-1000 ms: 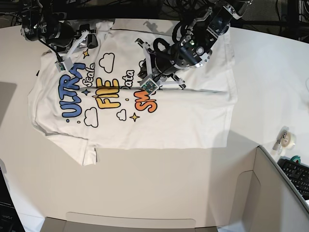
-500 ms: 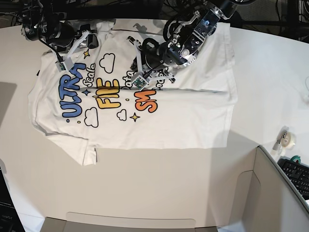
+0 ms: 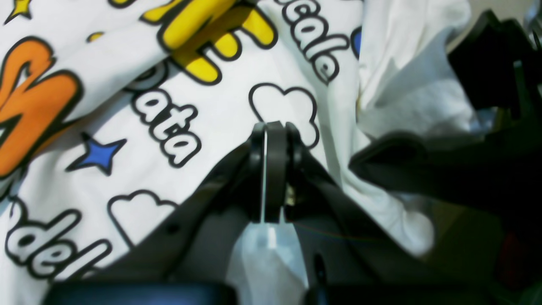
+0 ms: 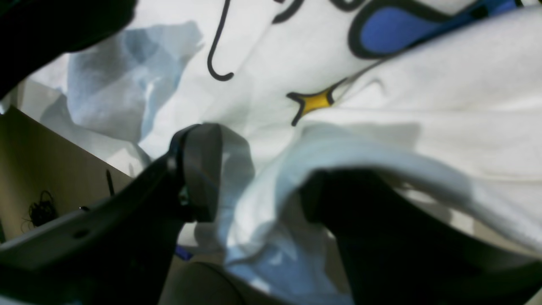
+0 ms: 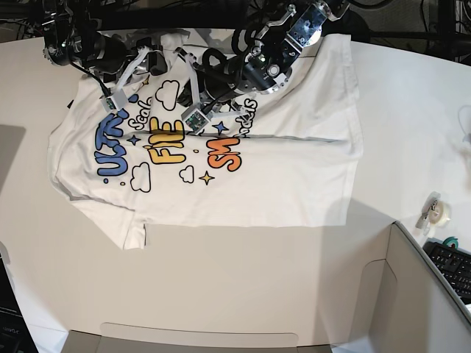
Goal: Layout the t-shirt on the table in an organized manner, then fold the t-shirt properly
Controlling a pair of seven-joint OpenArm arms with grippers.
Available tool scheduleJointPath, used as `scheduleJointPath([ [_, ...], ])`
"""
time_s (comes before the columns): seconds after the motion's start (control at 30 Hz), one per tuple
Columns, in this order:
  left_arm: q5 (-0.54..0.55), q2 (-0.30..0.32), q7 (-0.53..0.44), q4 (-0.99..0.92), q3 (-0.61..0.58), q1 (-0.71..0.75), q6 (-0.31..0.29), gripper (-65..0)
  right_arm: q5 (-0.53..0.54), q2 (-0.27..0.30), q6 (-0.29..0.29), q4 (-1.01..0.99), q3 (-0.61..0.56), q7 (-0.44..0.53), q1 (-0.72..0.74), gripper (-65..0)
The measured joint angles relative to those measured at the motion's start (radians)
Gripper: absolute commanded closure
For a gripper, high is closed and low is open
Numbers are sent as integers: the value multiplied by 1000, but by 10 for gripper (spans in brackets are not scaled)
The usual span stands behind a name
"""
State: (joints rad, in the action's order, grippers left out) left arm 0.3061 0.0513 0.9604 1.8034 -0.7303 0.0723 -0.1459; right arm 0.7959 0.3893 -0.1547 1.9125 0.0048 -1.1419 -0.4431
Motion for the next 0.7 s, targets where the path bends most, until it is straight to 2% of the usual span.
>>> scheduleJointPath([
  [0.23,4,-21,-30,-170,-20,-93,0,-3,3,-8,0,0,0,7,-6,-295],
  [0.33,20,-21,-167,-285,-34,-121,-7,-3,3,-5,-2,0,-1,8,-6,-295],
  [0.43,47,-27,-218,-390,-29,-137,-17,-3,5,-3,-2,0,-4,13,-9,-295],
  [0.53,78,-34,-238,-441,-39,-178,50,-3,14,13,-3,0,-18,24,-15,-295],
  [0.7,95,-14,-267,-447,-44,-184,83,-3,13,69,-4,9,-110,39,-16,-295],
])
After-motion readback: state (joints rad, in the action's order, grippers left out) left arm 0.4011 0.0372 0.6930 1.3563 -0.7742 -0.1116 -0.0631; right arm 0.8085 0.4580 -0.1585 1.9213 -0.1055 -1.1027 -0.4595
